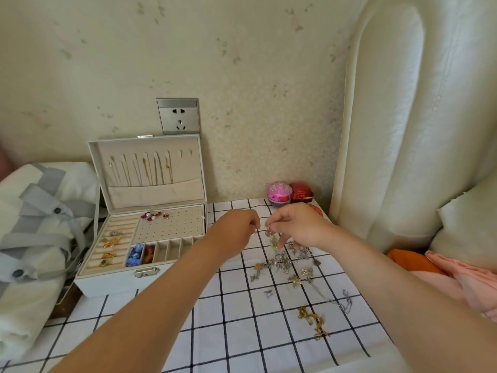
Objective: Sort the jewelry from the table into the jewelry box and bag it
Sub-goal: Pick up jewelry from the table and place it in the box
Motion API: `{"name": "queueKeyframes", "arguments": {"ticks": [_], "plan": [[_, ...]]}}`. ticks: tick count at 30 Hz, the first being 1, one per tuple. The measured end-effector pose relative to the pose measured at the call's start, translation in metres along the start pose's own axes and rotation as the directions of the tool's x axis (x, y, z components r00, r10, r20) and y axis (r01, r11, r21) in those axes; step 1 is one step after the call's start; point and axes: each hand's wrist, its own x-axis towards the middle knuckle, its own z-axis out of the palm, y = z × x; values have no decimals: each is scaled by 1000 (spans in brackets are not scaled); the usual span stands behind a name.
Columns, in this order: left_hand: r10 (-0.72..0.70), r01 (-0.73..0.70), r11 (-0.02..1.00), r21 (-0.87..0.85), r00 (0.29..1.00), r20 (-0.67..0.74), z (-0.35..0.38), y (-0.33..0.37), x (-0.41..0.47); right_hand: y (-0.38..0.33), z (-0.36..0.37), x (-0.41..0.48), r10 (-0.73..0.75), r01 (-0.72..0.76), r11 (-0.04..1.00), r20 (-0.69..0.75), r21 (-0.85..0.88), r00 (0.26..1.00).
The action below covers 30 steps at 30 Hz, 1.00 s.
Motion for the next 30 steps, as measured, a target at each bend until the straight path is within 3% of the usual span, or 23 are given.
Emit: {"name": "queueKeyframes", "arguments": {"ticks": [6,12,17,22,30], "plan": [[-60,53,996,-68,994,-97,-33,-7,-39,-34,15,-8,-14,-4,966,68,258,998],[-162,146,981,-126,977,-137,-69,-39,-86,-70,48,-8,-53,18,958,114,288,992],[-219,202,974,-104,959,-182,-88,-64,-115,-88,82,3,-67,58,988,60,140,996],[-241,209,962,-173,951,-193,-90,-79,-129,-92,106,17,-92,96,989,36,-113,995],[-202,157,963,-220,958,-205,-93,-80,-122,-98,114,20,-141,169,873,95,-457,985]]}}
